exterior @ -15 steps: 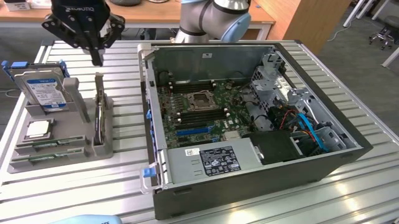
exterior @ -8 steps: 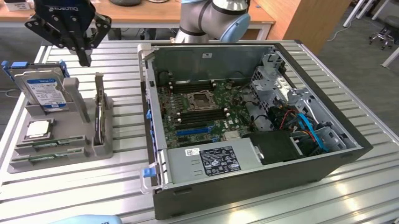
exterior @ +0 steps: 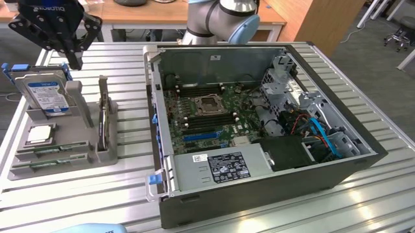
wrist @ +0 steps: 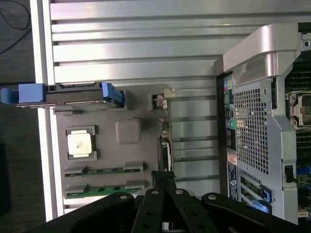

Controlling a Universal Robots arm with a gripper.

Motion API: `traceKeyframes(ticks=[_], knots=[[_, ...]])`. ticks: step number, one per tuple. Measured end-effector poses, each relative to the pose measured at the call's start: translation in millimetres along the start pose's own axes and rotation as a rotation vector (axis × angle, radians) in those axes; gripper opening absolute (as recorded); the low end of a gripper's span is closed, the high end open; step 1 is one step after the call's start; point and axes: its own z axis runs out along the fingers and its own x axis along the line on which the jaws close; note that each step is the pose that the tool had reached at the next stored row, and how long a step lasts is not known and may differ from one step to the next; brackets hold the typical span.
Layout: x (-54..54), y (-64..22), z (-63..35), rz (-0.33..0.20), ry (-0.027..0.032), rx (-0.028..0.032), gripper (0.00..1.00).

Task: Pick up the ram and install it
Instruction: 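Reach for the ram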

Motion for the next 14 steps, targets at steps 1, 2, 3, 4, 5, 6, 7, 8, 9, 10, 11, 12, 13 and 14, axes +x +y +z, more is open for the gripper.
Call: traceKeyframes(ticks=[1, 2, 3, 4, 5, 6, 7, 8, 9, 10, 11, 12, 13, 14], knots=[[2.3, -0.2, 0.0, 0.0, 0.0, 0.0, 0.11], [4.6, -0.3, -0.1, 0.0, 0.0, 0.0, 0.11], [6.9, -0.5, -0.1, 0.0, 0.0001, 0.0, 0.11], [9.3, -0.7, -0.1, 0.0, 0.0001, 0.0001, 0.11], [12.2, -0.9, -0.1, 0.0, 0.0, 0.0, 0.11], [15.0, -1.1, -0.1, 0.0, 0.0, 0.0, 0.11], [17.9, -1.3, 0.0, 0.0, 0.0, 0.0, 0.11], [20.8, -1.5, 0.0, 0.0, 0.0, 0.0, 0.11], [23.4, -1.7, 0.0, 0.0, 0.0, 0.0, 0.11], [26.0, -1.8, 0.0, 0.0, 0.0001, 0.0, 0.11], [28.5, -2.1, 0.0, 0.0, 0.0, 0.0, 0.11], [30.9, -2.2, 0.0, 0.0, 0.0, 0.0, 0.11], [33.5, -2.4, 0.0, 0.0, 0.0, 0.0, 0.11], [35.8, -2.6, 0.1, 0.0, 0.0, 0.0, 0.11]])
